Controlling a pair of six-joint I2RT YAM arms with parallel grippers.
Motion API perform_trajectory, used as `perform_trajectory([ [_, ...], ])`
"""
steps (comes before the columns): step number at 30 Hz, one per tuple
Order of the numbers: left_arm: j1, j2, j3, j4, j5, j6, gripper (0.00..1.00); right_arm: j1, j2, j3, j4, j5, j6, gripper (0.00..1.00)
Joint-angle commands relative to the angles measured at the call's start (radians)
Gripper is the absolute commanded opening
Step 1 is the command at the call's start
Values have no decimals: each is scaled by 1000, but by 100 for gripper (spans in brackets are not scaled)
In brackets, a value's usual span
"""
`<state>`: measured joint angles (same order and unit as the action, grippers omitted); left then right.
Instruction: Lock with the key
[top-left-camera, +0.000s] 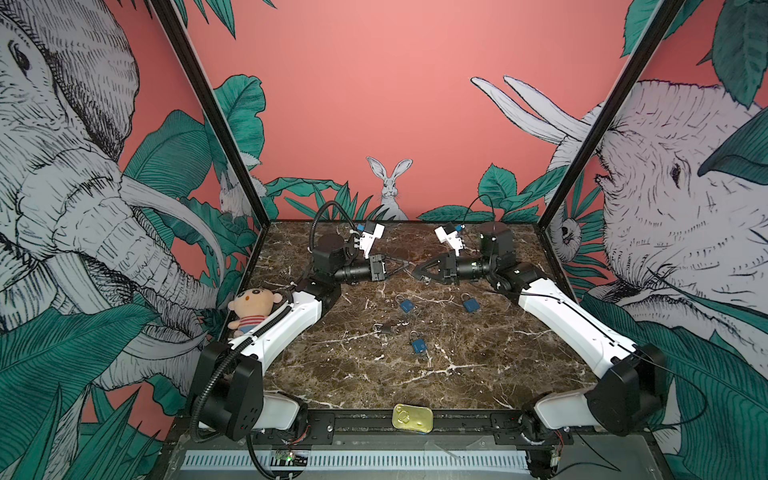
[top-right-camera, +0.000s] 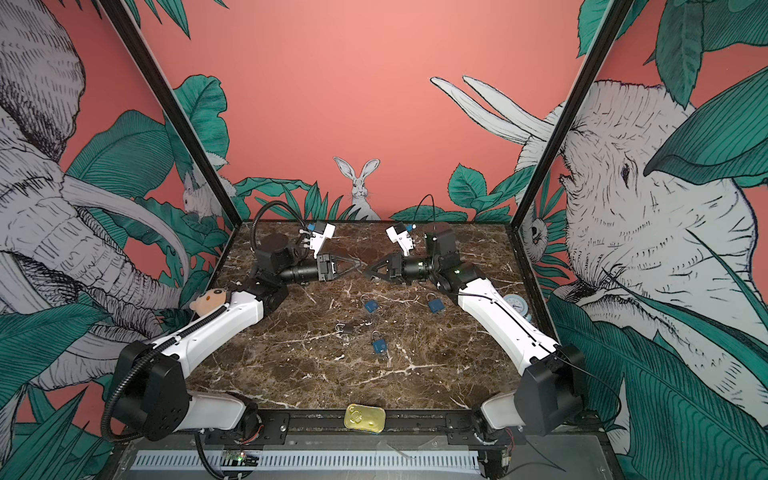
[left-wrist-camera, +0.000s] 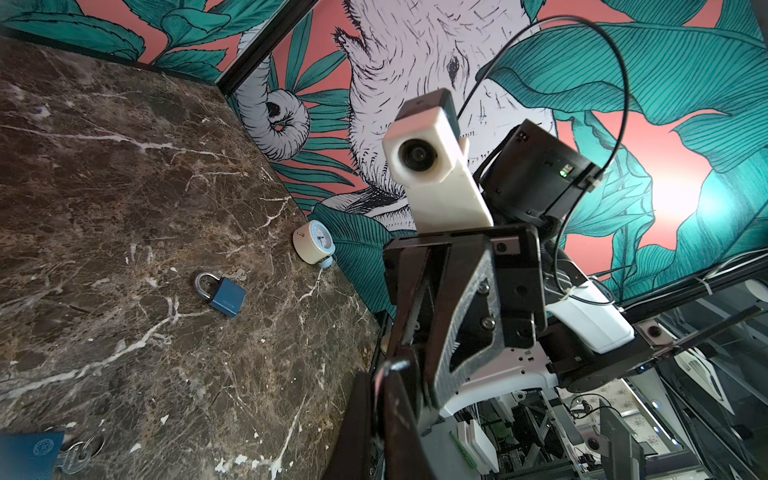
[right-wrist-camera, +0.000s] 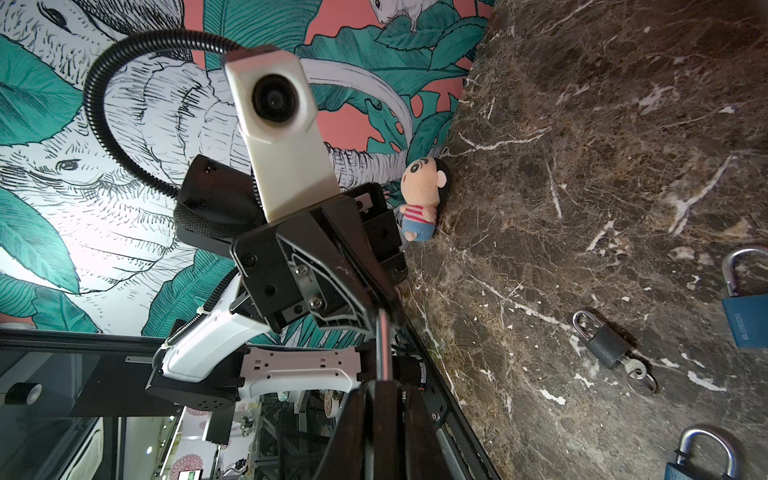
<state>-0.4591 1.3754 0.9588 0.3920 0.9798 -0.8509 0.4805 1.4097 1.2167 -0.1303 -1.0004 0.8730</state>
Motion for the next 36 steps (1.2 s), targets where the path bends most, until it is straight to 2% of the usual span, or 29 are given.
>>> perform_trajectory([
  [1, -59, -15, -45, -46, 53, -1, 0, 21, 7, 51, 195, -15, 11, 0],
  [18, -193, -48, -73, -24, 76, -33, 0, 30, 93, 88, 234, 22, -5, 0],
  [23, -192, -67, -88, -31, 24, -17, 0, 30, 94, 89, 210, 33, -26, 0],
  [28, -139, -57, -52, -33, -19, -19, 0, 33, 68, 47, 161, 29, -57, 0],
  [33, -48, -31, -51, 137, -15, -166, 0, 42, 37, 7, 79, 33, -114, 0],
  [36, -22, -20, -38, 208, -5, -225, 0, 45, 19, -16, 51, 36, -129, 0],
])
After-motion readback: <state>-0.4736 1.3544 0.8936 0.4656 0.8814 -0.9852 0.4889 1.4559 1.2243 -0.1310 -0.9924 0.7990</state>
